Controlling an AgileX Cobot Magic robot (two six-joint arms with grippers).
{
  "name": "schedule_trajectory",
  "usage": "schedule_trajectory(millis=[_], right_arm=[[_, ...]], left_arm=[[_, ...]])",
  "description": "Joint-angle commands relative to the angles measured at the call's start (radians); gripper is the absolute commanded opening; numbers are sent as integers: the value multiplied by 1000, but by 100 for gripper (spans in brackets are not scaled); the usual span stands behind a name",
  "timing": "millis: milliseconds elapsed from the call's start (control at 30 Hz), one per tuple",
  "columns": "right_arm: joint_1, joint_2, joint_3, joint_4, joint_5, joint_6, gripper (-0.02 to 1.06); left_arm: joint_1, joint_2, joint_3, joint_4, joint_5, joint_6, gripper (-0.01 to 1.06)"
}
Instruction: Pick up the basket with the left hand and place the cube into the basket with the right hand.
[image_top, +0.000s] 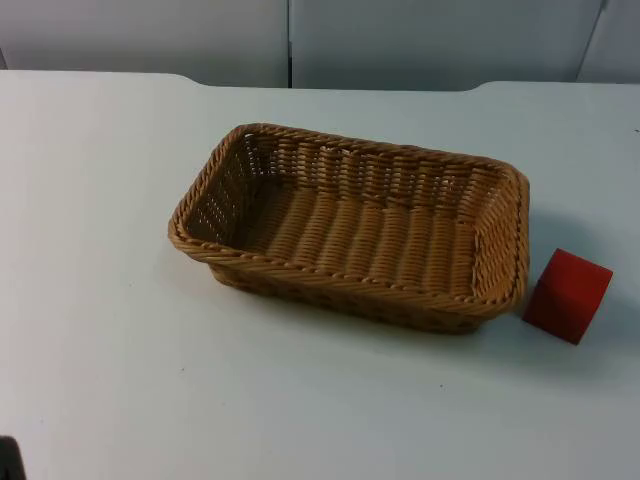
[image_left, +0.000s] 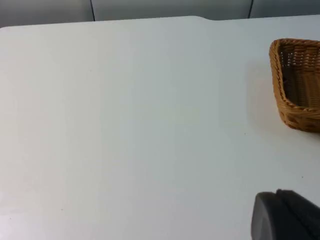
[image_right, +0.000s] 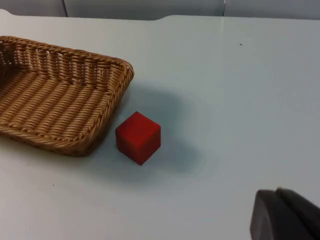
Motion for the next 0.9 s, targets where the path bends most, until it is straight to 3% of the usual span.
schedule_trajectory(millis=[0, 67, 100, 133, 200, 267, 300, 433, 467, 567, 700, 767, 800, 833, 867], right_arm=[[2, -3, 6, 0, -10, -2, 0], [2, -3, 6, 0, -10, -2, 0], [2, -3, 6, 0, -10, -2, 0], [2, -3, 6, 0, -10, -2, 0], [2, -3, 6, 0, -10, -2, 0], [2, -3, 6, 0, -10, -2, 0], [2, -3, 6, 0, -10, -2, 0], [2, -3, 6, 0, -10, -2, 0], [2, -3, 6, 0, -10, -2, 0], [2, -3, 6, 0, -10, -2, 0], [2, -3, 6, 0, -10, -2, 0], [2, -3, 6, 0, -10, -2, 0], [2, -3, 6, 0, -10, -2, 0], [2, -3, 6, 0, -10, -2, 0], [2, -3, 6, 0, -10, -2, 0]], left_arm=[[1, -4, -1, -7, -6, 0, 0], [1, -4, -42, -77, -42, 0, 0], [1, 8, -101, -209, -100, 15, 0], [1, 8, -101, -209, -100, 15, 0], [1, 110, -178, -407, -162, 95, 0], [1, 255, -246, -564, -162, 222, 0], [1, 255, -246, -564, -162, 222, 0], [1, 630, -338, -718, -157, 452, 0], [1, 630, -338, -718, -157, 452, 0], [1, 904, -400, -811, -155, 607, 3], [1, 1160, -466, -931, -166, 752, 17], [-1, 1295, -516, -968, -177, 810, 38], [-1, 1392, -557, -967, -188, 814, 57], [-1, 1413, -570, -964, -193, 814, 64], [-1, 1413, -570, -964, -193, 814, 64]])
